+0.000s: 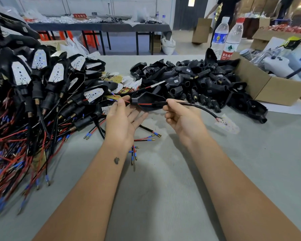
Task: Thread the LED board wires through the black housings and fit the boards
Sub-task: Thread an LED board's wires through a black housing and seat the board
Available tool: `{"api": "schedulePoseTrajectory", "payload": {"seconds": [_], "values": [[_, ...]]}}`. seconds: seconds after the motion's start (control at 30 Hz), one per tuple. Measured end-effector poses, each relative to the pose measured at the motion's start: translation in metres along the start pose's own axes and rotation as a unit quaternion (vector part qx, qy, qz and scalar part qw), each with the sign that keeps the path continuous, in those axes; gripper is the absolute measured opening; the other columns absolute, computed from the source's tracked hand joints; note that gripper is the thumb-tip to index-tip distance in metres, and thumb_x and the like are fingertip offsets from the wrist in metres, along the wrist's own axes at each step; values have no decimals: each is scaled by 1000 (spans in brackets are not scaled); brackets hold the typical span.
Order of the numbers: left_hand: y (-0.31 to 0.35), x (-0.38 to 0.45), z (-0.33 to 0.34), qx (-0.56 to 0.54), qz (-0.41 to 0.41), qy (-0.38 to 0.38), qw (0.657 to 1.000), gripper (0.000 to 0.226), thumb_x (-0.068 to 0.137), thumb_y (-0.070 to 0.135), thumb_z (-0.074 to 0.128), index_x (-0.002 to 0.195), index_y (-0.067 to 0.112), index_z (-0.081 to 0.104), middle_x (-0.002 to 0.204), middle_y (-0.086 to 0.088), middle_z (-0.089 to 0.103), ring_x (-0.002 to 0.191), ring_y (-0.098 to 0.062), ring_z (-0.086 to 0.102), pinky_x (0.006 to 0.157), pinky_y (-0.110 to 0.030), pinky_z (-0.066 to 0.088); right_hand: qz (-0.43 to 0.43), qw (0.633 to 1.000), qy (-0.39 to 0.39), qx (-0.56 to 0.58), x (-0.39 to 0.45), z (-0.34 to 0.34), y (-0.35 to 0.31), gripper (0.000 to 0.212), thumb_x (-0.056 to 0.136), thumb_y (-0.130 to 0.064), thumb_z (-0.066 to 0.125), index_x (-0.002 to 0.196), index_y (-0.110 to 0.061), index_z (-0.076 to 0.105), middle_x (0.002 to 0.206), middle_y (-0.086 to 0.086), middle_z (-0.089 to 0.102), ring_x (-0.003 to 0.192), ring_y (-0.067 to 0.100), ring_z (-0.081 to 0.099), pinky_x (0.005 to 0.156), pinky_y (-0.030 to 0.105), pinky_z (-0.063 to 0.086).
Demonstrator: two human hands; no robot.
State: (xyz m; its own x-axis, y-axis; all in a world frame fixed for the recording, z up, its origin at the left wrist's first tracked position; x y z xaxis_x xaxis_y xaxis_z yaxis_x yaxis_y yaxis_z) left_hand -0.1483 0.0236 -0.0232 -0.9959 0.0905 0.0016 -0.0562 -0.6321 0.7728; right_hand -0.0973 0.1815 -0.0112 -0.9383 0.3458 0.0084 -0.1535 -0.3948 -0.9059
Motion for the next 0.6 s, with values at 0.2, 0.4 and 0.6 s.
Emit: {"api": "schedulePoseTrajectory", "payload": {"seconds": [0.2,0.4,0.6], "values": [[-9,-1,11,60,-22,-61,996,24,105,21,43,107,14,66,102,-5,75,100,-20,71,78,-33,59,-58,982,30,-174,0,-2,-4,19,88,-19,70,70,-14,66,57,-4,57,47,8,49,48,18,40],[-5,2,5,68,4,-52,996,26,106,27,39,104,19,64,93,-1,76,94,-18,72,73,-31,59,41,998,39,16,2,-5,2,12,91,-14,66,78,-14,65,55,-5,58,48,6,50,48,16,42],[1,6,-5,48,25,-19,998,29,107,31,34,104,20,61,87,5,75,88,-16,73,72,-31,59,74,984,49,156,4,-12,5,17,99,-15,53,86,-10,64,62,-2,65,51,6,58,53,15,50]]}}
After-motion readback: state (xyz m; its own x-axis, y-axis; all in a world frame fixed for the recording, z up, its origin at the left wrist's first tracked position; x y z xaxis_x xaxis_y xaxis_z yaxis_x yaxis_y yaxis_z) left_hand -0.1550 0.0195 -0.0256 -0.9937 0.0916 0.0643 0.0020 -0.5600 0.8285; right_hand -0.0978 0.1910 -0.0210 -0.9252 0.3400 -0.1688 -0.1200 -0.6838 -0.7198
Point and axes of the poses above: each hand's wrist, its own x-axis towards the middle knuckle, its own z-axis out of the palm, y = z × x, the point moved 6 cm from there along x, towards the middle knuckle
